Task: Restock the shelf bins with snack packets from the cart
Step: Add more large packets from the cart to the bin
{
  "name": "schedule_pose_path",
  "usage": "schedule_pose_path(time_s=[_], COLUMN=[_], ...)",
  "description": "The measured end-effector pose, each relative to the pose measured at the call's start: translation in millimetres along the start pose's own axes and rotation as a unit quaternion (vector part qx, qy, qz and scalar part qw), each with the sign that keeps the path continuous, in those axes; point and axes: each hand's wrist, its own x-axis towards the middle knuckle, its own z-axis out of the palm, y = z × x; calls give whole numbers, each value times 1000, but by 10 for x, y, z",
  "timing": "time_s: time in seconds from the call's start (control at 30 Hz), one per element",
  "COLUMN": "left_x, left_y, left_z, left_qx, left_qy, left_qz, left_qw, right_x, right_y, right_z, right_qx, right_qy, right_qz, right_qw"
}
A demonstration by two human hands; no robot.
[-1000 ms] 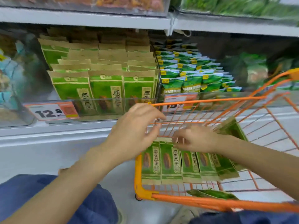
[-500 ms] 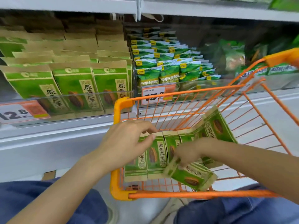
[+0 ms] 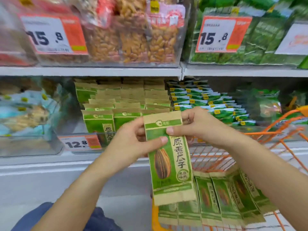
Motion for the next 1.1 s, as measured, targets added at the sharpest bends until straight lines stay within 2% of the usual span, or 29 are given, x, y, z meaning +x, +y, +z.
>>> schedule_pose_path(time_s=[0.07,0.1,0.13,0.17,0.2,0.23,0.27,0.43,0.5,0.57,0.63,0.7,0.8,0.83,0.87,0.93,0.97,1.0,1.1], left_x=[-138,-228,-334,-439,-534,-611,-661,-599,-515,-384,-190,43,379,482,583,761,839,901,1007], left_y=[142,214,297,379,455,518,563,370,173,-37,-244,-403,-489,-472,-445,-420,-431,-446,-547], left_z=[-286,-461,-634,-834,-1031,-1226,-1402,-1790,-1750,-1702,-1715,-1804,-1976,-2020,-2057,-2134,-2164,-2186,-2211], left_qx=[31,52,74,99,124,153,188,338,343,326,305,315,420,471,536,673,708,725,744], left_qy=[36,57,85,120,157,195,232,402,437,459,462,438,355,330,309,271,260,254,236], left_qz=[8,21,37,58,79,101,118,139,152,167,157,108,31,22,12,-21,-28,-34,-34], left_qw=[999,997,993,986,977,963,947,839,817,810,818,835,834,818,786,688,656,639,625], right_x=[170,245,294,367,449,554,648,1056,1090,1103,1107,1098,1095,1100,1104,1114,1116,1116,1119], right_y=[-74,-106,-137,-148,-146,-112,-68,325,366,349,344,369,374,373,368,373,377,376,376], right_z=[268,404,516,602,663,708,739,797,815,836,846,836,824,824,827,832,829,824,819], right_qx=[-4,-45,-140,-261,-370,-435,-470,-604,-622,-611,-619,-625,-621,-622,-624,-626,-625,-625,-627], right_qy=[-2,10,45,94,146,181,199,188,203,225,223,223,231,231,227,218,215,213,203], right_qz=[-46,-84,-127,-175,-227,-269,-283,-178,-176,-179,-173,-183,-193,-193,-191,-182,-178,-175,-172], right_qw=[999,995,981,945,889,840,812,754,735,738,733,726,723,723,723,727,728,730,732])
